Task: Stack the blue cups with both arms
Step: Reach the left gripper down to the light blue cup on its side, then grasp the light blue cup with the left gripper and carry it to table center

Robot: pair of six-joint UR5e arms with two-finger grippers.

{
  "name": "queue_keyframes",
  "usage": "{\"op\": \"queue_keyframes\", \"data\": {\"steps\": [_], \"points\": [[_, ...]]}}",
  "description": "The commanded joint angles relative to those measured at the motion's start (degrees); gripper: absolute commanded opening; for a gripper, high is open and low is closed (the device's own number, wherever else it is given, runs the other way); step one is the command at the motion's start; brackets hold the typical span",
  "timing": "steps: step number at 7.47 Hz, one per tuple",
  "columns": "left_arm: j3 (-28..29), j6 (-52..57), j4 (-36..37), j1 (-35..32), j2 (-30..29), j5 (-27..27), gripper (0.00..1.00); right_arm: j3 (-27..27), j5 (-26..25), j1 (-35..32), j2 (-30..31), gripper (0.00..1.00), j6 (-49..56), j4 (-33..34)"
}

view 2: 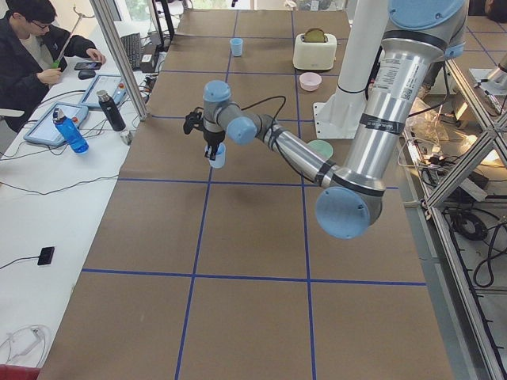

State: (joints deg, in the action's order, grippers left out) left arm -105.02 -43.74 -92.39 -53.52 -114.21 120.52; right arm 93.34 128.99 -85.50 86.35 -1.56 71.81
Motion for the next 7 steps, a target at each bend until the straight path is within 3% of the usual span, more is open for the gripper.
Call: {"op": "queue_keyframes", "data": {"steps": [1,4,7], "points": [[1.0,-14.2,3.6,11.9,-10.2,-5.8,0.00,0.0,-0.1,0.1,-0.1,1.00,-0.2,0.0],[8.1,-23.0,3.2,23.1,-18.7,-15.8,0.00,-0.1,0.0,0.1,-0.1,1.00,-0.5,0.0],[13.6,-25.3,2.5,27.2,-23.2,-19.3,0.00,-0.1,0.0,0.1,0.0,1.00,-0.6,0.0]]}}
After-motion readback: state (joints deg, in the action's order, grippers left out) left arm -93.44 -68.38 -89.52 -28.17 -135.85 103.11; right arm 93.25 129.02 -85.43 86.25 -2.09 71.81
